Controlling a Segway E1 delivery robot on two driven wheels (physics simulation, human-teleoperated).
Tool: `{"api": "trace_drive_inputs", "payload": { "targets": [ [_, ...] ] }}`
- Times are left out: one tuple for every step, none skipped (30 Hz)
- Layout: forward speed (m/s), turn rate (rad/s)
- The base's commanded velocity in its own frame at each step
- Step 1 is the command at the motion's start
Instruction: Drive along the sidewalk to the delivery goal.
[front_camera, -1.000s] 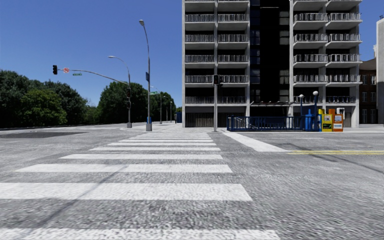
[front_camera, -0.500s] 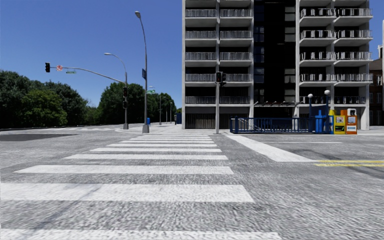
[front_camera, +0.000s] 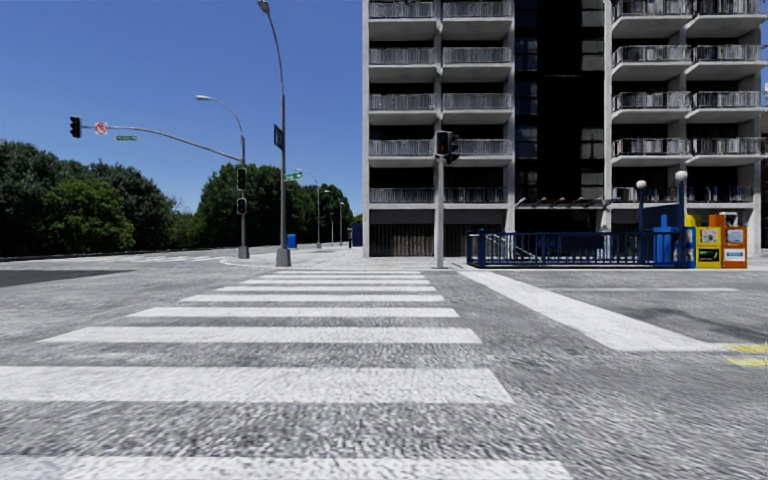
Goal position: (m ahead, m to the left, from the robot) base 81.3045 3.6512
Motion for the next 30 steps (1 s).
{"api": "trace_drive_inputs", "payload": {
  "targets": [
    [2.00, 0.00],
    [2.00, 0.00],
    [2.00, 0.00],
    [2.00, 0.00],
    [2.00, 0.00],
    [2.00, 0.00],
    [2.00, 0.00],
    [2.00, 0.00],
    [2.00, 0.00],
    [2.00, 0.00],
    [2.00, 0.00],
    [2.00, 0.00],
    [2.00, 0.00],
    [2.00, 0.00],
    [2.00, 0.00],
    [2.00, 0.00],
    [2.00, 0.00],
    [2.00, 0.00],
    [2.00, 0.00],
    [2.00, 0.00],
    [2.00, 0.00],
    [2.00, 0.00],
    [2.00, 0.00],
    [2.00, 0.00],
    [2.00, 0.00],
    [2.00, 0.00],
    [2.00, 0.00],
    [2.00, 0.00],
    [2.00, 0.00],
    [2.00, 0.00]
  ]
}}
